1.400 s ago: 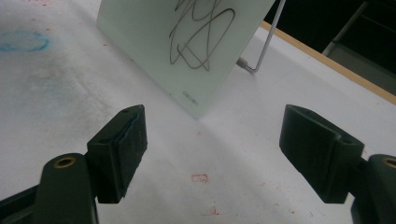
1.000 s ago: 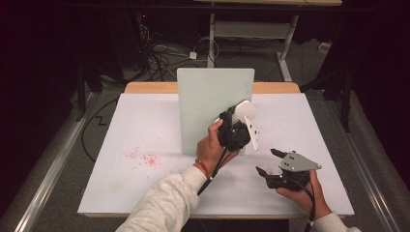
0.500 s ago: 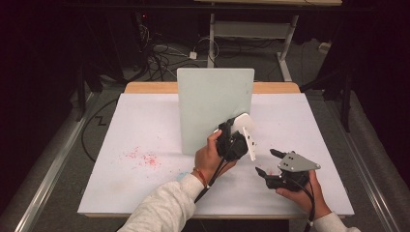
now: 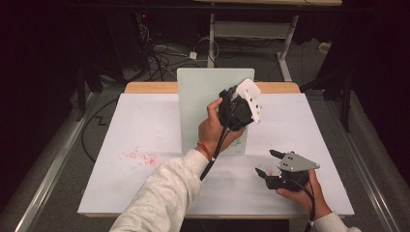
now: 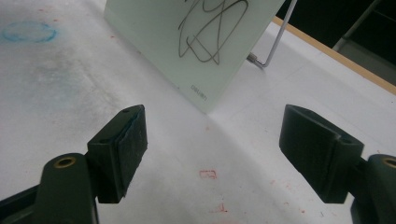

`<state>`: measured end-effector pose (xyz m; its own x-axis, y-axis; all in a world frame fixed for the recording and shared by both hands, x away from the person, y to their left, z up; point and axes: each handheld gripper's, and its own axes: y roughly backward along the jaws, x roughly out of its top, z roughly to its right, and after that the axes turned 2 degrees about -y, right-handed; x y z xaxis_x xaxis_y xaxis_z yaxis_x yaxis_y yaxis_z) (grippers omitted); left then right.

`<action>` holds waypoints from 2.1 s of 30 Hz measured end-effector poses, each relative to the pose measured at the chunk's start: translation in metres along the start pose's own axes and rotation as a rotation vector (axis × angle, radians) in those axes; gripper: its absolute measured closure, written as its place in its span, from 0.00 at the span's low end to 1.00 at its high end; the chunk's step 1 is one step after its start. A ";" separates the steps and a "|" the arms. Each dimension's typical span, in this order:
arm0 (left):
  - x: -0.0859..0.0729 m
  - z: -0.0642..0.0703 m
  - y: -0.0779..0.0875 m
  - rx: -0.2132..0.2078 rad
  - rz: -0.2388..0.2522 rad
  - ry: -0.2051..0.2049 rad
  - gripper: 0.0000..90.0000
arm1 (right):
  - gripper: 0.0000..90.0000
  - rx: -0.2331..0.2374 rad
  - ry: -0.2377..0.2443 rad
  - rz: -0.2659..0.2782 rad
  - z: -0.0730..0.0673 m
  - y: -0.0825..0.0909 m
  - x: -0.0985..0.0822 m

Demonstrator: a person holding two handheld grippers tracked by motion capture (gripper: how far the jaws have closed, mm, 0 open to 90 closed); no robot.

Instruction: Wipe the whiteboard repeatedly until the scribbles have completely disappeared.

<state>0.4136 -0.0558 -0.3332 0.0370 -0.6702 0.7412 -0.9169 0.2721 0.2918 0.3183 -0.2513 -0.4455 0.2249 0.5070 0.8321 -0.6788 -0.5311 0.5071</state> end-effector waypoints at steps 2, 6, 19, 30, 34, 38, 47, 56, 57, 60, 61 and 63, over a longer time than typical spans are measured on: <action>0.003 -0.005 0.000 0.000 -0.001 0.007 0.32 | 0.27 0.002 0.001 -0.004 0.000 0.000 0.000; -0.002 0.005 -0.001 0.030 -0.013 -0.037 0.32 | 0.27 0.004 0.004 0.000 0.000 0.001 0.001; -0.053 0.054 0.004 0.016 -0.046 -0.130 0.32 | 0.27 0.006 0.007 -0.001 -0.002 0.001 0.001; -0.101 0.067 0.014 0.008 -0.088 -0.154 0.32 | 0.27 0.004 0.007 0.000 -0.002 0.001 0.001; -0.118 0.072 0.017 0.006 -0.106 -0.177 0.32 | 0.27 0.007 0.007 -0.002 -0.003 0.001 0.001; -0.125 0.074 0.019 0.001 -0.115 -0.186 0.32 | 0.27 0.009 0.012 -0.002 -0.004 0.000 0.002; -0.109 0.078 0.012 -0.017 -0.102 -0.161 0.32 | 0.27 0.013 0.014 -0.010 -0.005 -0.002 0.001; -0.085 0.077 0.005 -0.030 -0.070 -0.137 0.32 | 0.27 0.008 0.011 -0.006 -0.004 -0.001 0.001; -0.083 0.077 0.005 -0.027 -0.069 -0.138 0.32 | 0.27 0.007 0.012 -0.004 -0.004 -0.001 0.001; -0.084 0.080 0.004 -0.026 -0.067 -0.149 0.32 | 0.27 0.003 0.007 0.004 -0.003 0.000 0.001; -0.085 0.081 0.005 -0.036 -0.076 -0.158 0.32 | 0.27 0.002 0.006 0.008 -0.002 0.001 0.001; -0.091 0.087 0.006 -0.041 -0.089 -0.197 0.32 | 0.27 -0.003 0.004 0.016 -0.001 0.002 0.001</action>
<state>0.3708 -0.0527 -0.4516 0.0349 -0.8138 0.5801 -0.8966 0.2309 0.3780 0.3161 -0.2509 -0.4437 0.2119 0.5011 0.8390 -0.6846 -0.5366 0.4934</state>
